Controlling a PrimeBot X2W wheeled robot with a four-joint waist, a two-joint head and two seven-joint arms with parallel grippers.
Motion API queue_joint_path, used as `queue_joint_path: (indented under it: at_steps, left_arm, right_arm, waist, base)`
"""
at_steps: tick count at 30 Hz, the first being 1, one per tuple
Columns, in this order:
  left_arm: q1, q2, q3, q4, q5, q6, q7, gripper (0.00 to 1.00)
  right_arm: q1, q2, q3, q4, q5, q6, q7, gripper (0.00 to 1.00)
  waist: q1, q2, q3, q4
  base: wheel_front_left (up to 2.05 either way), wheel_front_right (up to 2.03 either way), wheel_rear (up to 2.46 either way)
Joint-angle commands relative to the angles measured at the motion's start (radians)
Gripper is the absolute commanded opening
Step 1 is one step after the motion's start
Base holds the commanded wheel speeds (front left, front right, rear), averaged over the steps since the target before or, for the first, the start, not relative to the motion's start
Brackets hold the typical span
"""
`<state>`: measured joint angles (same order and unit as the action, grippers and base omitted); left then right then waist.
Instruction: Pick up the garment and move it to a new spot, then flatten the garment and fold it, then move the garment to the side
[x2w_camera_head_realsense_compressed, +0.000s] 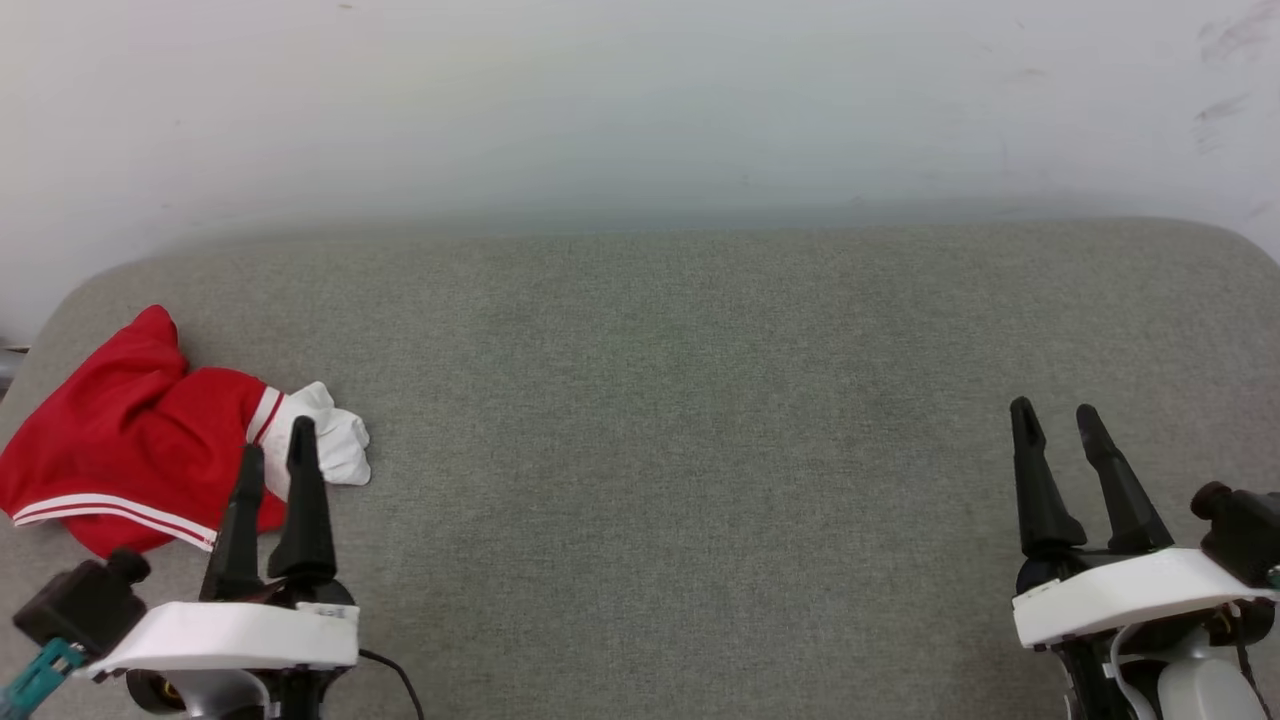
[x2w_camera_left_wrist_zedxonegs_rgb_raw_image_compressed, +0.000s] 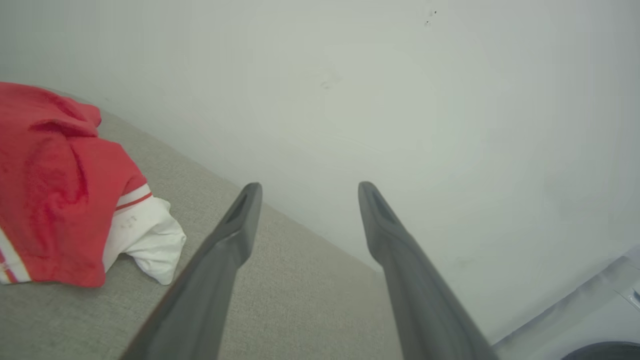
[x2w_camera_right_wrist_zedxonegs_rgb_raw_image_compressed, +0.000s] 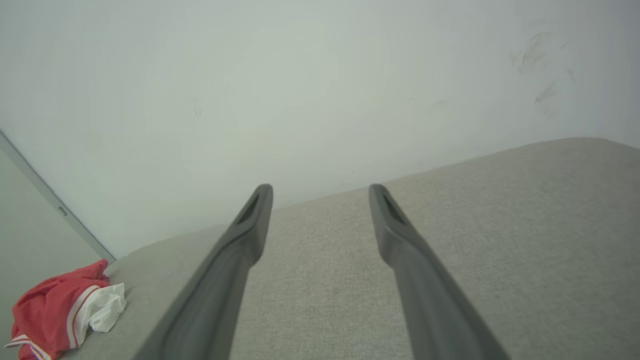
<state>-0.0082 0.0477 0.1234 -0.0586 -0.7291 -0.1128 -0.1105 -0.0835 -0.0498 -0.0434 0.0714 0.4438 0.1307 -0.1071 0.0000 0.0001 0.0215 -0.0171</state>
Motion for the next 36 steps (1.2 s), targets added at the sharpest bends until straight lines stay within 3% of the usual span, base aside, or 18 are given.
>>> queue_joint_path:
  at_steps: [1, 12, 18, 27, 33, 36]
  left_arm:
    - [-0.005, 0.003, -0.015, -0.027, 0.045, 0.006, -0.010, 1.00]
    - [0.014, 0.020, -0.130, -0.060, 0.268, 0.044, -0.040, 1.00]
    - [0.017, 0.050, -0.177, -0.050, 0.351, 0.098, -0.056, 1.00]
    - [0.018, 0.098, -0.232, -0.036, 0.433, 0.189, -0.077, 1.00]
    - [0.019, 0.114, -0.255, -0.019, 0.460, 0.211, -0.089, 1.00]
    - [0.021, 0.104, -0.248, -0.010, 0.445, 0.200, -0.095, 1.00]
  right_arm:
    - [-0.021, -0.001, 0.007, -0.018, -0.042, 0.000, -0.013, 1.00]
    - [-0.026, -0.001, 0.028, -0.020, -0.228, 0.000, -0.043, 1.00]
    - [-0.029, -0.001, 0.028, -0.019, -0.312, 0.000, -0.058, 1.00]
    - [-0.029, -0.001, 0.030, -0.018, -0.411, 0.000, -0.080, 1.00]
    - [-0.024, -0.001, 0.034, -0.014, -0.435, 0.000, -0.091, 1.00]
    - [-0.024, -0.001, 0.033, -0.009, -0.434, 0.000, -0.098, 1.00]
  waist:
    - [0.0000, -0.0001, 0.001, 0.000]
    - [0.0000, -0.0001, 0.008, -0.002]
    - [0.0000, -0.0001, 0.010, -0.005]
    - [0.0000, -0.0001, 0.012, -0.009]
    - [0.0000, -0.0001, 0.013, -0.010]
    - [0.0000, -0.0001, 0.014, -0.010]
  base:
    - [0.00, 0.00, 0.00]
    - [0.00, 0.00, 0.00]
    - [0.00, 0.00, 0.00]
    - [0.00, 0.00, 0.00]
    - [0.00, 0.00, 0.00]
    - [0.00, 0.00, 0.00]
